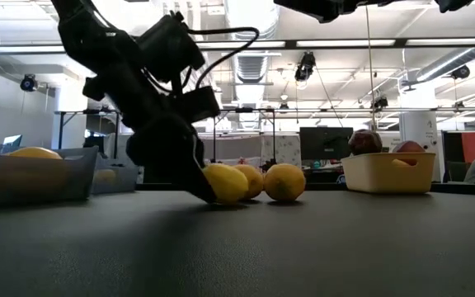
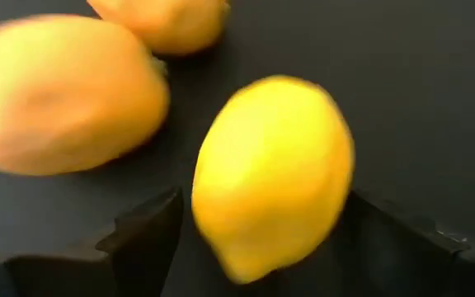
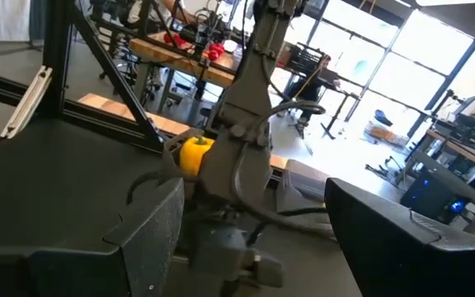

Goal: Sort produce into baskets
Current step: Put the lemon into the top black bin

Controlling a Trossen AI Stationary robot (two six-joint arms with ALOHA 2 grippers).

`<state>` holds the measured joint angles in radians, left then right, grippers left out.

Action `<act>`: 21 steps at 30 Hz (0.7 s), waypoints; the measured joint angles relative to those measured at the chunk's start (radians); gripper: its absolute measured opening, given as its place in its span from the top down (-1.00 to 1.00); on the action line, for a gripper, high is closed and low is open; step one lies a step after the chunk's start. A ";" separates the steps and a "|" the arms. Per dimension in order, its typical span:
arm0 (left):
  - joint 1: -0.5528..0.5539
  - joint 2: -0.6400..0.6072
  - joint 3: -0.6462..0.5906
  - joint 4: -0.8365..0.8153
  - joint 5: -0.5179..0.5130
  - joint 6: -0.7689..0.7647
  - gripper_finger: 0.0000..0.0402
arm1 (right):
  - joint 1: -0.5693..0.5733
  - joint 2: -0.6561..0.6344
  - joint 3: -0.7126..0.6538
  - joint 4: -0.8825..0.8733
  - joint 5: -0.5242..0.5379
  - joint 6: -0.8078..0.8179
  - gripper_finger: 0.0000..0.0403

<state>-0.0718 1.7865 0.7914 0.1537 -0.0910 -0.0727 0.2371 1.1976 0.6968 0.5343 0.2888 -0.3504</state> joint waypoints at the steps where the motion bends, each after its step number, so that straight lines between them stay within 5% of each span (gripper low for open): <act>1: -0.005 0.009 0.000 0.005 -0.001 -0.010 -0.54 | 0.000 0.000 0.000 0.000 0.000 0.000 -0.42; 10: -0.047 0.077 0.000 0.218 -0.005 -0.057 -0.36 | 0.000 0.000 0.000 0.000 0.001 0.002 -0.42; 21: -0.061 0.015 -0.002 0.117 -0.032 -0.098 0.00 | 0.000 0.000 0.000 -0.005 0.001 0.003 -0.42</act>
<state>-0.1329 1.8012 0.7891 0.2704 -0.1232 -0.1707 0.2371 1.1976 0.6968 0.5288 0.2897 -0.3477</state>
